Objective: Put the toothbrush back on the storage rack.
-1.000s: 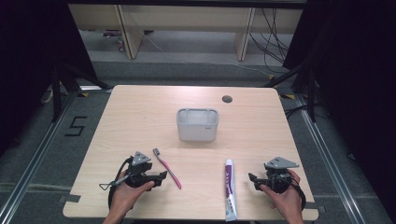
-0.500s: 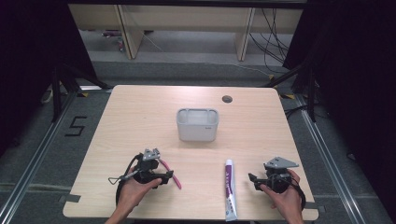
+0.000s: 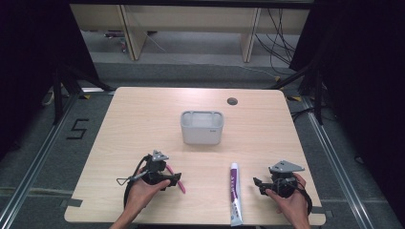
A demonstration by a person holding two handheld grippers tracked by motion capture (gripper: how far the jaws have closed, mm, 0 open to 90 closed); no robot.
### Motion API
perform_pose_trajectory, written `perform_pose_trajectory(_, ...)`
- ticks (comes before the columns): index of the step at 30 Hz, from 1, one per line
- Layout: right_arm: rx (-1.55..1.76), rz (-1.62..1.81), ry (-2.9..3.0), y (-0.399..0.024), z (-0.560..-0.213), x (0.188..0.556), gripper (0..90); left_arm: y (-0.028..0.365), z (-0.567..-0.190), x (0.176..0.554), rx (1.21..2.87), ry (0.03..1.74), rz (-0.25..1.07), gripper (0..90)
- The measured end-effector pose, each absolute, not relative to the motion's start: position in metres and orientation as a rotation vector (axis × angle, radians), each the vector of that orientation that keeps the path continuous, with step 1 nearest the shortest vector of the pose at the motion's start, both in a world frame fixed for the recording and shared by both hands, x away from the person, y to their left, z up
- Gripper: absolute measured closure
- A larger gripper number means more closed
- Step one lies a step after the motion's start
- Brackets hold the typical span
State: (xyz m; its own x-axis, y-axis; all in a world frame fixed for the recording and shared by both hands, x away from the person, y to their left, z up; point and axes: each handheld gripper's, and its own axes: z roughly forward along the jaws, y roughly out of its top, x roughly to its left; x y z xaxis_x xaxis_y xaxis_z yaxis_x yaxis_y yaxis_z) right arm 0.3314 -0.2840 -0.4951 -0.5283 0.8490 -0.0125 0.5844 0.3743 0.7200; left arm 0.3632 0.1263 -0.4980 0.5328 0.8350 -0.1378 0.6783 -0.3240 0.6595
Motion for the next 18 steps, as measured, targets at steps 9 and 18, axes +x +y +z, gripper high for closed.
perform_pose_trajectory(9,1.238,0.953,2.251,-0.284,-0.495,0.332,26.0,0.122,-0.498,0.369,2.109,1.230,0.280,27.1)
perform_pose_trajectory(18,1.233,0.956,2.252,-0.285,-0.494,0.332,26.1,0.115,-0.502,0.373,2.192,1.220,0.263,28.3)
